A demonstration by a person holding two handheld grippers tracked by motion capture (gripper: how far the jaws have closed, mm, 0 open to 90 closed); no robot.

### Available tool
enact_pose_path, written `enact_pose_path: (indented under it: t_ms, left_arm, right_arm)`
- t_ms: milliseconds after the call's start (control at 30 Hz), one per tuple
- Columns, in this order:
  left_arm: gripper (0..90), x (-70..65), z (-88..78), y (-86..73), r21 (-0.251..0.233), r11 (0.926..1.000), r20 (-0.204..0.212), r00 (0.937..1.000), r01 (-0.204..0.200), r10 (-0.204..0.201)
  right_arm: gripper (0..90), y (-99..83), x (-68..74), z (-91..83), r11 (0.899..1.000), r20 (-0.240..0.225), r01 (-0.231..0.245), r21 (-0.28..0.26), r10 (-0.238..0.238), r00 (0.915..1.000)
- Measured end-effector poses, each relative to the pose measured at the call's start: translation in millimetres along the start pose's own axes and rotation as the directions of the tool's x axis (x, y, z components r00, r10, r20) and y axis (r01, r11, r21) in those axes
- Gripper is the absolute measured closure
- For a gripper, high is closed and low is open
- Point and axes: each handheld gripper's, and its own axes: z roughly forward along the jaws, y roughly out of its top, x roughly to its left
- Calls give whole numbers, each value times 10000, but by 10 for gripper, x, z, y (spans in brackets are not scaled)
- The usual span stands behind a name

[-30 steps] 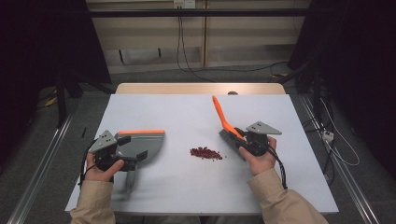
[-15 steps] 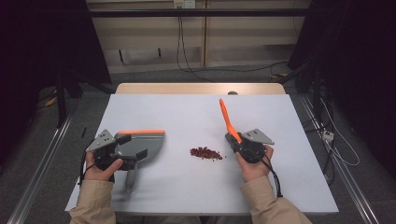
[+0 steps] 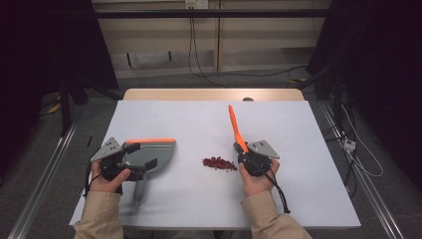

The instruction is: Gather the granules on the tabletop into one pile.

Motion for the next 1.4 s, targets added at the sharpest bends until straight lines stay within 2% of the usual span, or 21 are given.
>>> enact_pose_path:
  t_ms: [67,233,467,500,667,1133,1400]
  left_arm:
    - [59,-4,-1,2,-20,10000,-5,10000,-20,20]
    - [59,-6,-17,3,-31,10000,-83,10000,0,-1]
    - [59,-7,-33,6,-66,10000,-70,10000,-29,28]
    - [59,-6,-36,7,-77,10000,-71,10000,-34,34]
    - [59,5,-56,9,-148,9999,-97,10000,-4,3]
    - [59,7,-54,7,-127,9999,-102,9999,14,-16]
    - [59,9,-56,8,-114,9999,-94,10000,-15,14]
  right_arm:
    - [713,1,34,5,10000,106,99,-5,-99,9999]
    - [713,-8,95,22,9999,279,-65,-121,68,9996]
    - [713,-1,254,73,9998,346,64,-203,-57,9994]
    - [712,-2,277,86,9997,275,-40,-229,46,9996]
    - [711,-9,376,127,9992,436,77,-386,-60,9990]
    - [710,-4,460,181,9984,395,-110,-559,132,9991]
    - [708,-8,492,196,9977,215,-279,-616,293,9993]
